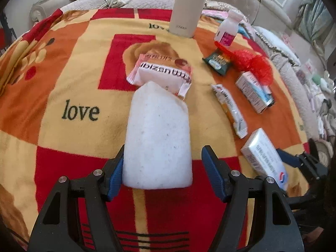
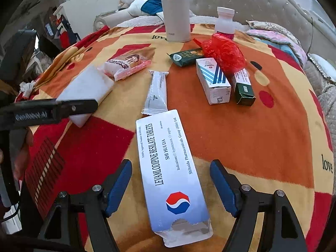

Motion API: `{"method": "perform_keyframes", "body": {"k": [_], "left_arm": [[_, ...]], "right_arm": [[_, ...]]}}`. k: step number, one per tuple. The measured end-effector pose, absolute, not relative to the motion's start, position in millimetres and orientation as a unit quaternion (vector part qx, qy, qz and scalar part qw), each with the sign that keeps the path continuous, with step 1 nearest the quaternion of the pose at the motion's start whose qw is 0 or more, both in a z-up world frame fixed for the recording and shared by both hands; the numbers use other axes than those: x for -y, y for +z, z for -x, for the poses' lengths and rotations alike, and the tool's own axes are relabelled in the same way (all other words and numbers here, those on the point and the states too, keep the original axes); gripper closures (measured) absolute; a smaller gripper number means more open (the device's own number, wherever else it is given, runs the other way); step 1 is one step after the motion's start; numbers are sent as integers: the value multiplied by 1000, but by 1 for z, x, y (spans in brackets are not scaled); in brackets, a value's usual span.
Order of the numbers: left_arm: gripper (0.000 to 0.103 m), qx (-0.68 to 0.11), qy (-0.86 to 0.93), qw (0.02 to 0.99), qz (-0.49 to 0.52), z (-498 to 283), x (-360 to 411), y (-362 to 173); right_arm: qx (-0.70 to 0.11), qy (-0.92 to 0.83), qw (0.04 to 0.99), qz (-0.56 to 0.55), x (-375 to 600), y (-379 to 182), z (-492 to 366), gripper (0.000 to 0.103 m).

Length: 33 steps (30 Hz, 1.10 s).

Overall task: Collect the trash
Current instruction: 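Lift the foam block and medicine box off the blanket with both tools, then carry the foam block and medicine box with both tools over the black bin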

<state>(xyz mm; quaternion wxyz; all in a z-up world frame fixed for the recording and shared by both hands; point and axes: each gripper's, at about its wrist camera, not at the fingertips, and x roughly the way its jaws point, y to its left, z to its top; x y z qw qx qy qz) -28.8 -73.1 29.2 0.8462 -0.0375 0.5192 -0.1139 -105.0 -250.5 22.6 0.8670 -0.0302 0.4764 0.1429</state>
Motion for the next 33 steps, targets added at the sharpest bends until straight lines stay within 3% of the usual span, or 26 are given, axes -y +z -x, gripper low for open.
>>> {"method": "perform_keyframes", "body": {"k": [2,3,4,5,6,14,33], "left_arm": [[36,-518,-108,847,46,28,70,25],[39,-515,-104,849,56,27,67,24],[50,-512,-98,851,61,28,65,25],[50,-511,-101,851,63,28,64,25],[51,-511,-105,851,66,29,63,26],[53,-494,-142,855,75,49,79,46],[53,-466,-219,857,-1,92,217,74]], "right_arm": [[-468,144,871,36,249,22,106,28],[-463,140,874,42,247,21,107,34],[-457,132,878,55,246,21,108,41],[-452,128,880,65,246,22,109,55],[-453,134,879,61,247,23,110,56],[-440,142,887,13,274,45,128,56],[-426,62,902,-21,373,71,183,56]]}}
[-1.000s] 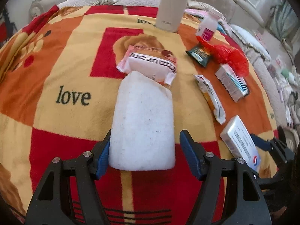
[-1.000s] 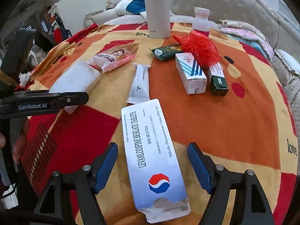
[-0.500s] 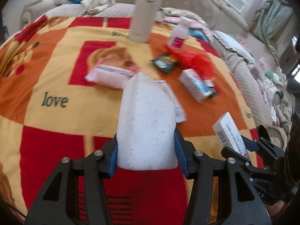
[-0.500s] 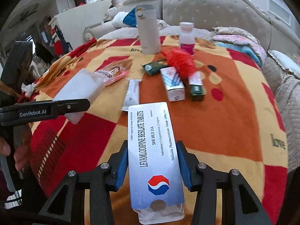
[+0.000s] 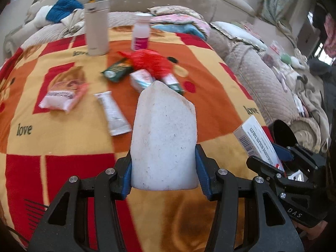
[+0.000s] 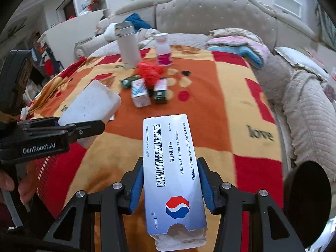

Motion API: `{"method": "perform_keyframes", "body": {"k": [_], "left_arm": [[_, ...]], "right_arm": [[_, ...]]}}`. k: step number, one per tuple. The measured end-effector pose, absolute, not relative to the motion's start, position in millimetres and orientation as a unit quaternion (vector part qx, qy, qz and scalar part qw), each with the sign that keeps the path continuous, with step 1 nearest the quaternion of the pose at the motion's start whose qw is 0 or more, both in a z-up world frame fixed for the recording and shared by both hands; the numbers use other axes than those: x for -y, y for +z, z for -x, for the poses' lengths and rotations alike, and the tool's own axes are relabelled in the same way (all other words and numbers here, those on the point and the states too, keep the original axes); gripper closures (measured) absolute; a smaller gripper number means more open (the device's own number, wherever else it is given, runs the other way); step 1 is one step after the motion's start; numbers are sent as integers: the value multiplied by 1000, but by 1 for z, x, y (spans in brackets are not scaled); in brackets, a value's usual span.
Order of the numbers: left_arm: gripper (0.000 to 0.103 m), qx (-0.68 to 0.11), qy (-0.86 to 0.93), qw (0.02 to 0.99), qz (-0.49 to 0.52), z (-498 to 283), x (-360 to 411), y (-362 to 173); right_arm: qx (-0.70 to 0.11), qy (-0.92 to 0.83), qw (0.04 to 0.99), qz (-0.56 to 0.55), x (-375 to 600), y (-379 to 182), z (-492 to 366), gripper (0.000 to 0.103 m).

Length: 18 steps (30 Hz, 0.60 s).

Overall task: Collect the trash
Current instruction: 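Carry the foam block and medicine box with both tools over the black bin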

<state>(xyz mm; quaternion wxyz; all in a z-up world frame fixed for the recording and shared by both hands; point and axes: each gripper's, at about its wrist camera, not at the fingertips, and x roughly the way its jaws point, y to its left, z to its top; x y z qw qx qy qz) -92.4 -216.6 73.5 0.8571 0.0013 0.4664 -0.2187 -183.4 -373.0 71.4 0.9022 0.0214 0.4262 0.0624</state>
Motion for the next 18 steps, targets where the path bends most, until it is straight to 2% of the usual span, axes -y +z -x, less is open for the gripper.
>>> {"method": "perform_keyframes", "body": {"k": [18], "left_arm": [[53,-466,-284,837,-50,122,329,72]], "right_arm": [[-421,-22,903,-80,476,71,230,56]]}}
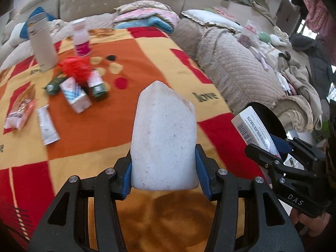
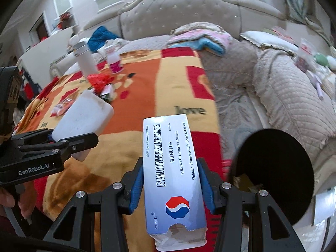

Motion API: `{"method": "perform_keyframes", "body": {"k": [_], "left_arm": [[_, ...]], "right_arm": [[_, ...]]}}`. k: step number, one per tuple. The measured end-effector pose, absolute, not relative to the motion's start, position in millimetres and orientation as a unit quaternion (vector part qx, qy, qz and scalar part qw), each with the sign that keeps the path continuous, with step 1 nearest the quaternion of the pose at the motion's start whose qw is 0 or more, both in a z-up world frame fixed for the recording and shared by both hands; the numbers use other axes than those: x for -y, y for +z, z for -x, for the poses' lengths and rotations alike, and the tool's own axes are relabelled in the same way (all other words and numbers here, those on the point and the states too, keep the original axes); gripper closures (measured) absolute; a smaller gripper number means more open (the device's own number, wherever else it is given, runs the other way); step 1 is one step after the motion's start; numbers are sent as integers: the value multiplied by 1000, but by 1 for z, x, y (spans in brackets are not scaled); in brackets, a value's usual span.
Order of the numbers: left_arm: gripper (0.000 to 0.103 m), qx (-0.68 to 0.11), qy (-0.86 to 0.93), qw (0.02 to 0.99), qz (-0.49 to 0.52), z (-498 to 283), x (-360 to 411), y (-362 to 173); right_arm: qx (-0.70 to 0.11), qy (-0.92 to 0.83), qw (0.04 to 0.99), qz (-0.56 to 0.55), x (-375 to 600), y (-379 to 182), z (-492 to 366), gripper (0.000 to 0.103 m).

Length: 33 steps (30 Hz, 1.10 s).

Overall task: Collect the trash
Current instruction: 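Carry the foam block and medicine box with both tools over the black bin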

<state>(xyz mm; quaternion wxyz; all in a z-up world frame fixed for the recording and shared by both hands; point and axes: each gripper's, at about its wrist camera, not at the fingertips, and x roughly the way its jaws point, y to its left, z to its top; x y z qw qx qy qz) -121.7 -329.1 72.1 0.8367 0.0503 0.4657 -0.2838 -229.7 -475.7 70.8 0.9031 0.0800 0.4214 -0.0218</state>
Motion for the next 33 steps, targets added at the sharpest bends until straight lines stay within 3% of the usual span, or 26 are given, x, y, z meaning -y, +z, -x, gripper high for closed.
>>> {"method": "perform_keyframes", "body": {"k": [14,33], "left_arm": [[53,-469,-340,811,-88,137,425,61],[53,-497,-387,772,-81,134,493,40]], "right_arm": [[-430,-96,889,-126,563,49,254,56],[-451,-159,863,-167,625,13,260,56]]}}
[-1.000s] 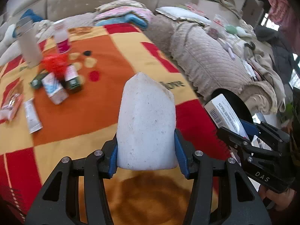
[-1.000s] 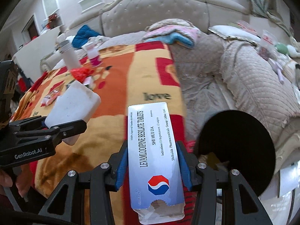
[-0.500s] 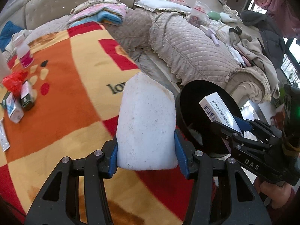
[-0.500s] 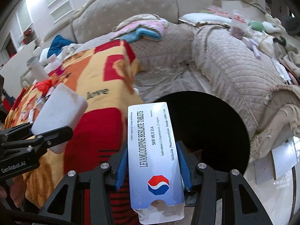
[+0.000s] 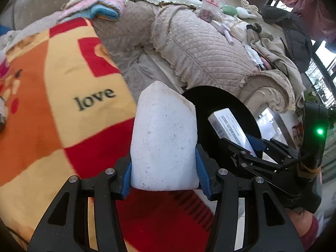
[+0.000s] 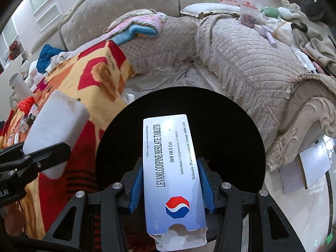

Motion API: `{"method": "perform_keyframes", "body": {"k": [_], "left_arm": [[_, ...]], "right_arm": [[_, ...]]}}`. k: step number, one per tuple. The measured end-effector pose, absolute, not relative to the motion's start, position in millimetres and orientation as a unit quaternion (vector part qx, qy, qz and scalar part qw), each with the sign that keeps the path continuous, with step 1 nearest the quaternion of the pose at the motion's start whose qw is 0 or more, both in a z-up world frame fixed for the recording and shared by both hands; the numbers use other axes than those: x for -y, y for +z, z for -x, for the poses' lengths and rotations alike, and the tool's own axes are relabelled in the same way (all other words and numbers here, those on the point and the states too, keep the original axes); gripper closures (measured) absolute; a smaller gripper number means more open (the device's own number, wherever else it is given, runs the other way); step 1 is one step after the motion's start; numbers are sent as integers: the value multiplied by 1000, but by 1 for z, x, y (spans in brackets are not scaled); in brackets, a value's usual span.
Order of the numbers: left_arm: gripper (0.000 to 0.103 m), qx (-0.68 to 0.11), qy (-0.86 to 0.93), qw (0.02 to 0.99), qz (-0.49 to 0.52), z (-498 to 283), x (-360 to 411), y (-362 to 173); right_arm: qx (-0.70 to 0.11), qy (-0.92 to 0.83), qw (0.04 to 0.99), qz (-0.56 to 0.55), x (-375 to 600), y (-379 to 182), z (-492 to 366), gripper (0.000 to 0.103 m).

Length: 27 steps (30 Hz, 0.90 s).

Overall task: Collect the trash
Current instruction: 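Carry the foam block and medicine box with both tools over the black bin, then open the right tool to drop the box while the left tool drops the foam block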

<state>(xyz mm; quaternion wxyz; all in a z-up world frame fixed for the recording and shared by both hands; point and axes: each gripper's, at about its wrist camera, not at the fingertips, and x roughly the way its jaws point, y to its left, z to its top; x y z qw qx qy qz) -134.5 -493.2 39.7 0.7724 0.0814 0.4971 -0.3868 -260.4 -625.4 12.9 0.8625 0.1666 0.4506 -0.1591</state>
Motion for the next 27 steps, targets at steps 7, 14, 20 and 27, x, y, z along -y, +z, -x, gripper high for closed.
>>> {"method": "perform_keyframes", "body": {"k": [7,14,20,27], "left_arm": [[48,-508,-418,751,-55,136,505,33],[40,-506,-430,745,-67,141,508,31],[40,-505,-429,745,-68,140,503,31],[40,-500,-402,764,-73,137,484,32]], "right_arm": [[-443,-189,855,-191,638,15,266,36],[-450,-189,851,-195,637,13,269,36],[-452,-186,849,-199,632,12,270,36],[-456,-176,851,-193,620,14,266,34]]}}
